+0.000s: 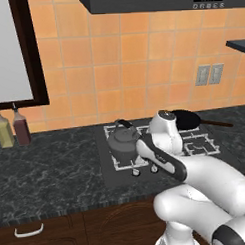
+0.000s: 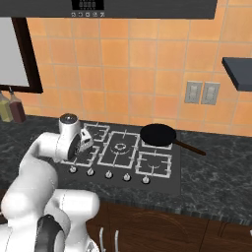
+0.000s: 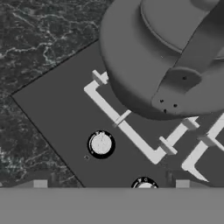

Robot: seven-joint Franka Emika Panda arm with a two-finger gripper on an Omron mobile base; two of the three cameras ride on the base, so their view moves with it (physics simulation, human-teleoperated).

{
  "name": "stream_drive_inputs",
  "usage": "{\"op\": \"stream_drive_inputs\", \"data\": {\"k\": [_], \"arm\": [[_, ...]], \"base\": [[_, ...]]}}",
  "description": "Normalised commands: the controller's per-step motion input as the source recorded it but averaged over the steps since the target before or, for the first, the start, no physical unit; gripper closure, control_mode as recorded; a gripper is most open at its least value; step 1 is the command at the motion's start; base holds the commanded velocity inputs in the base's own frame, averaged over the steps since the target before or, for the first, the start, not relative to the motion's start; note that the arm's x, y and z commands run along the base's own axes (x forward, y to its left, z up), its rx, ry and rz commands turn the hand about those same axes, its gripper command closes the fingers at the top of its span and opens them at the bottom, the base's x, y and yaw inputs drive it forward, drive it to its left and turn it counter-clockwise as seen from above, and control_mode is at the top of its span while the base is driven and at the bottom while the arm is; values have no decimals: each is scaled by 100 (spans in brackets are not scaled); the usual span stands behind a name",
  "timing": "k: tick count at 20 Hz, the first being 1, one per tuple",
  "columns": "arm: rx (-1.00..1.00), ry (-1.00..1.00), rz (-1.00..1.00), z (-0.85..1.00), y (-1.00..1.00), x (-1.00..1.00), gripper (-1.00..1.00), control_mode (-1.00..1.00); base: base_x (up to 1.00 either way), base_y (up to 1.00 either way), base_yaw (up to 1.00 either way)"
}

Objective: Pick the kettle from the counter and place it on a stove burner. Then turn the burner on.

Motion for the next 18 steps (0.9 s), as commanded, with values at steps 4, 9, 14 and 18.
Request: {"op": "stream_drive_inputs", "data": {"k": [4, 9, 14, 18], "arm": [[26, -38, -4, 84, -100, -75, -100, -100], [33, -45, -1, 72, -100, -90, -100, -100], [32, -51, 0, 72, -100, -86, -100, -100], [35, -58, 0, 72, -100, -73, -100, -100]], "base": [[0, 0, 0], [0, 0, 0], [0, 0, 0], [0, 0, 0]]}}
